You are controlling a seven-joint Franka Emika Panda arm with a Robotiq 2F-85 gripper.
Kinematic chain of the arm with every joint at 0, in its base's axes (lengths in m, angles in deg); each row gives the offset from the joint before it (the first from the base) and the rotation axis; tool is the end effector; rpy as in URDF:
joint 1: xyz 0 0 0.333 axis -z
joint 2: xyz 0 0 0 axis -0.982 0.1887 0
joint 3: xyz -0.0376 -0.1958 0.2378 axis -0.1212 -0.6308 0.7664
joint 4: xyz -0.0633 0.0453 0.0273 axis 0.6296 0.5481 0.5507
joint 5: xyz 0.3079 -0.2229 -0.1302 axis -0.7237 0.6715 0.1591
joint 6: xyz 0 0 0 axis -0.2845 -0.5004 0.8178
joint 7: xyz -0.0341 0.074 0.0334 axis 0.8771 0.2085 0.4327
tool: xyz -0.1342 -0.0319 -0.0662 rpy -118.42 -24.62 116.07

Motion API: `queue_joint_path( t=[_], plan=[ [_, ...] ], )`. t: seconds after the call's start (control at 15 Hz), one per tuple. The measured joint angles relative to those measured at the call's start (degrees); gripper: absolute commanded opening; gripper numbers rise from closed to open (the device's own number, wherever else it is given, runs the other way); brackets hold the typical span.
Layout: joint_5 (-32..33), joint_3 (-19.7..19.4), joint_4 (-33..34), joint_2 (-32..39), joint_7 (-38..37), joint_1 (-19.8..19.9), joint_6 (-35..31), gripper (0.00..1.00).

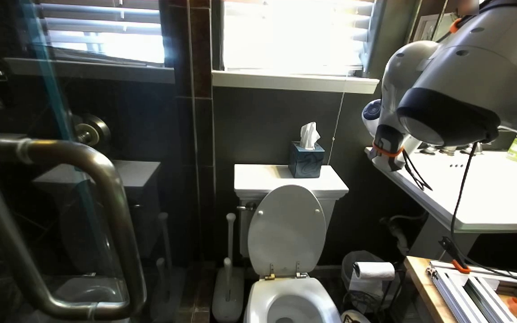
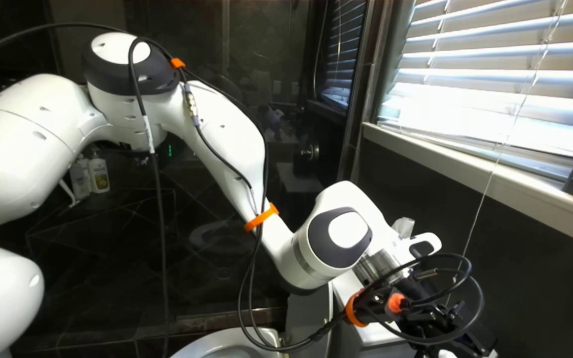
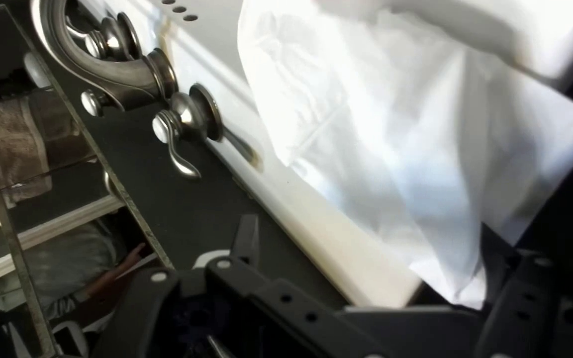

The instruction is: Remove one piece of tissue from the box

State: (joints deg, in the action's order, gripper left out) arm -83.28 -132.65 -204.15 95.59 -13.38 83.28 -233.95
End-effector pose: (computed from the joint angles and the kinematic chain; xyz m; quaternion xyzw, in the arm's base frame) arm 0.1323 -0.6003 0.2352 0.7595 -0.4482 -0.0934 0.4621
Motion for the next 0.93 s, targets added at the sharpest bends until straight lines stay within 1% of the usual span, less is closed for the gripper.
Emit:
queue_joint_path(
  t=[0.2, 0.6, 0.93],
  plan=[
    [0.0, 2.19, 0.07, -2.48, 2.62, 1.74, 0.08, 1.0],
    [0.01, 9.33, 1.27, -7.41, 6.91, 8.1, 1.08, 1.0],
    [0.01, 15.75, 2.03, -15.21, 10.04, 13.31, 1.95, 1.0]
  ],
)
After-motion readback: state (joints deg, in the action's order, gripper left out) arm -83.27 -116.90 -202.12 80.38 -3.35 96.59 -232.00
